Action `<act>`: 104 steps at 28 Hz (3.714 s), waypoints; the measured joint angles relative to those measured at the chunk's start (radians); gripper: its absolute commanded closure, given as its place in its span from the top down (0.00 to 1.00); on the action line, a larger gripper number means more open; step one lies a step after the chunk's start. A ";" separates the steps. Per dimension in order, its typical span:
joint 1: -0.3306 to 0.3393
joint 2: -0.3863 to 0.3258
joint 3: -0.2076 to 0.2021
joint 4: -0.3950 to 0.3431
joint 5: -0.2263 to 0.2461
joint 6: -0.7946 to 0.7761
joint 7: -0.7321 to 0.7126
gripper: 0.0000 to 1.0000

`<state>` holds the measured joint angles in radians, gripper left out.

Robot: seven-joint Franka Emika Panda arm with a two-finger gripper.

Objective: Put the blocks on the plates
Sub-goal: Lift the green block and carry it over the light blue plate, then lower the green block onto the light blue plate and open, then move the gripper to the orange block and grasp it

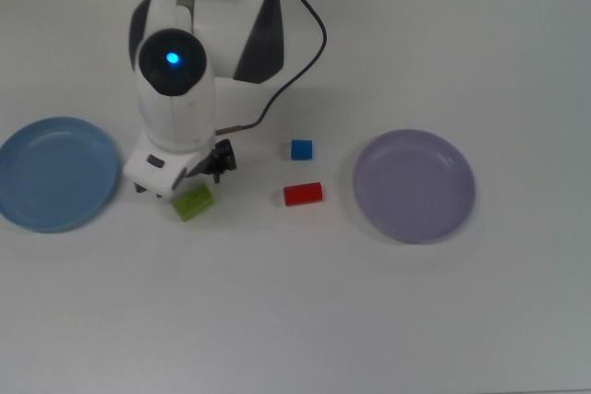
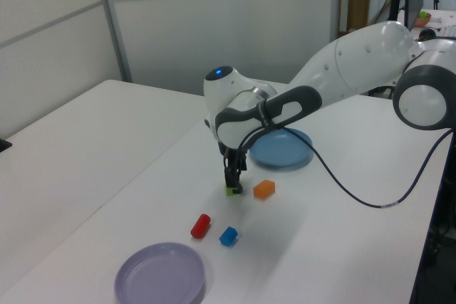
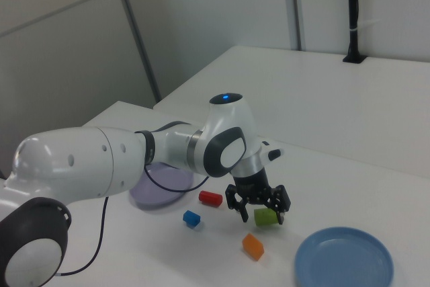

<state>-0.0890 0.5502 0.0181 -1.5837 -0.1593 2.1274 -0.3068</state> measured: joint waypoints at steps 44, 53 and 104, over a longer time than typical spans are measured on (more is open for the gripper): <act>-0.127 -0.101 -0.036 0.059 0.071 -0.001 -0.050 0.31; -0.198 -0.056 -0.082 0.040 0.073 0.015 -0.101 0.36; -0.179 -0.182 0.100 -0.130 0.080 -0.205 0.137 1.00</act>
<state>-0.2679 0.3679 0.1182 -1.7141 -0.0795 1.9227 -0.1700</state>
